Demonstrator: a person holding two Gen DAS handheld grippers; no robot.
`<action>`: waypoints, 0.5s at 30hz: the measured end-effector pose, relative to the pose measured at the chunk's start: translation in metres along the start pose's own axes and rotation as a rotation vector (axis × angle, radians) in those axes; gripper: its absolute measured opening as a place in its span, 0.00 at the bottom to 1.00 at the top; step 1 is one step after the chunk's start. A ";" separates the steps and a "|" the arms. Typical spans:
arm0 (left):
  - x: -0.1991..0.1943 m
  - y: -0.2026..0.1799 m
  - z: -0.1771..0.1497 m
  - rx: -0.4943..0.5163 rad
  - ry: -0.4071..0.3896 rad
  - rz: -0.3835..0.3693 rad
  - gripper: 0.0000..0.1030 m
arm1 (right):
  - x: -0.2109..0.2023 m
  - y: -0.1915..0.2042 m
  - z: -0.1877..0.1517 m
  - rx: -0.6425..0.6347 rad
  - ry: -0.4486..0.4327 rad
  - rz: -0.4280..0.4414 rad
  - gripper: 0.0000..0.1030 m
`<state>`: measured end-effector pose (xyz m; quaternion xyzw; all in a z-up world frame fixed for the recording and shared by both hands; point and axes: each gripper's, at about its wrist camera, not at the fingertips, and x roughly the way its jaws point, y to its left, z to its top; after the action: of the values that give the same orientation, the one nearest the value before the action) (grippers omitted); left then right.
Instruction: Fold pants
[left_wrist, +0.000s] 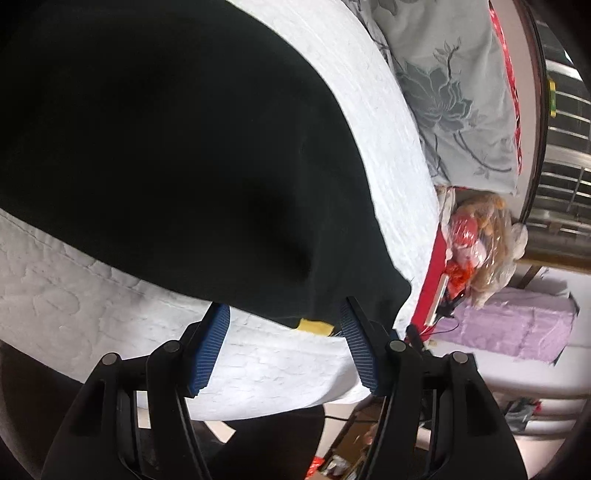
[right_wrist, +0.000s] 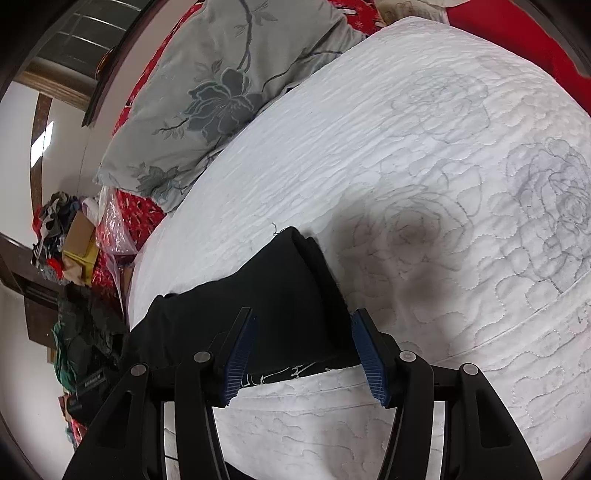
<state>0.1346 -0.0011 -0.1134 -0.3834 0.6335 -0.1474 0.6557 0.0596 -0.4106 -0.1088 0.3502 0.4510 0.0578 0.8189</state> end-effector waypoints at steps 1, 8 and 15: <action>-0.001 -0.001 0.001 -0.001 -0.004 0.001 0.59 | 0.000 0.000 0.000 -0.001 -0.001 0.003 0.55; 0.005 -0.001 0.005 -0.028 -0.014 0.020 0.59 | 0.003 -0.001 0.002 0.003 0.005 0.019 0.55; 0.018 -0.005 0.004 -0.032 -0.013 0.071 0.52 | 0.015 0.008 0.005 -0.038 0.025 0.008 0.52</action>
<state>0.1424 -0.0149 -0.1235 -0.3721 0.6448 -0.1111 0.6584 0.0741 -0.4007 -0.1128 0.3360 0.4585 0.0741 0.8194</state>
